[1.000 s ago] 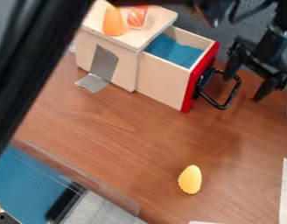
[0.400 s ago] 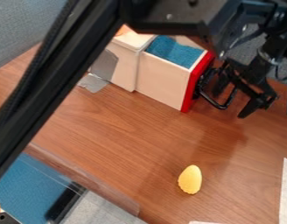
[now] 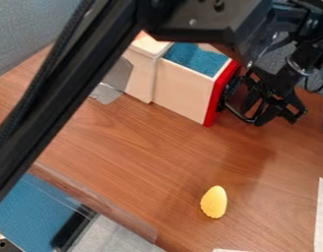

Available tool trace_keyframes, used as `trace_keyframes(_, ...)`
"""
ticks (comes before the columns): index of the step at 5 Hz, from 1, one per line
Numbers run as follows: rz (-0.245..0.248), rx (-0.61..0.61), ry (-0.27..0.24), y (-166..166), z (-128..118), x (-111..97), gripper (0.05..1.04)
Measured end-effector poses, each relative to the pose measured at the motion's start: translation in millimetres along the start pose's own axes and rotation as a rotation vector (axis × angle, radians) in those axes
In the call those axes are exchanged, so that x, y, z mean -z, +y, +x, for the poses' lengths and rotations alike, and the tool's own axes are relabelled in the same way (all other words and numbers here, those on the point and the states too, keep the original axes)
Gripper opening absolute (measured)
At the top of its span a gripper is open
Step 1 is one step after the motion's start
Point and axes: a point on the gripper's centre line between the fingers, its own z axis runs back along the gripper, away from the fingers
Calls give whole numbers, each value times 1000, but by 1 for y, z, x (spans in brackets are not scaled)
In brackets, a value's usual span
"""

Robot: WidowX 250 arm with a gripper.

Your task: Close the drawer

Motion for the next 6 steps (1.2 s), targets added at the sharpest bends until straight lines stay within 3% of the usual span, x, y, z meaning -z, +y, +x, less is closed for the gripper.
trace_keyframes(1, 90, -7, 10, 0, 0, 4, 198)
trace_keyframes(3, 265, -66, 21, 17, 5, 13, 179)
trace_keyframes(4, 276, -93, 22, 20, 4, 12, 167)
trace_keyframes(6, 249, -224, 58, 57, 6, 18, 148)
